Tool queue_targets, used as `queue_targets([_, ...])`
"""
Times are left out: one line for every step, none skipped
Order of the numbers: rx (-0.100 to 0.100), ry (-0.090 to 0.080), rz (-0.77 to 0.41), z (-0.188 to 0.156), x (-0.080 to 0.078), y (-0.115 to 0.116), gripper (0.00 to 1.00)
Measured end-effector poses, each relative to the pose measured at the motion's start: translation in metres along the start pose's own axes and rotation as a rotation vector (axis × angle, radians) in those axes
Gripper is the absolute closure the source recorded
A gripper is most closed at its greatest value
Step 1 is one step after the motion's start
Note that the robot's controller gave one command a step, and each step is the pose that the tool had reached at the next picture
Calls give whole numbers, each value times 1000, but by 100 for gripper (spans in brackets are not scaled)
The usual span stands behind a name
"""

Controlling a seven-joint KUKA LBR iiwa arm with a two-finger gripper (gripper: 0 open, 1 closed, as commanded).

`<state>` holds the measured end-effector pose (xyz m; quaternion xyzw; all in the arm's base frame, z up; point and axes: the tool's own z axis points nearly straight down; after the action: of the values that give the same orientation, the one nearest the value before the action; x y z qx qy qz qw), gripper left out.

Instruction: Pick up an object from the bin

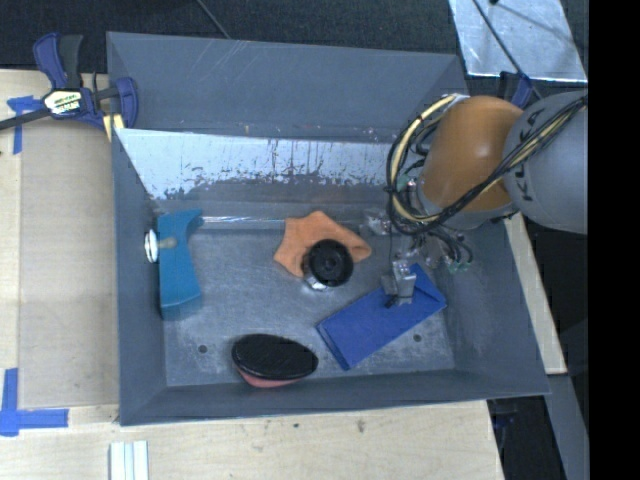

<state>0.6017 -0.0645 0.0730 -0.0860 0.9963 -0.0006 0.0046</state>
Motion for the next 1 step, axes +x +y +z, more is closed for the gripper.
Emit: queue_targets([4, 2, 59, 0, -10, 23, 0])
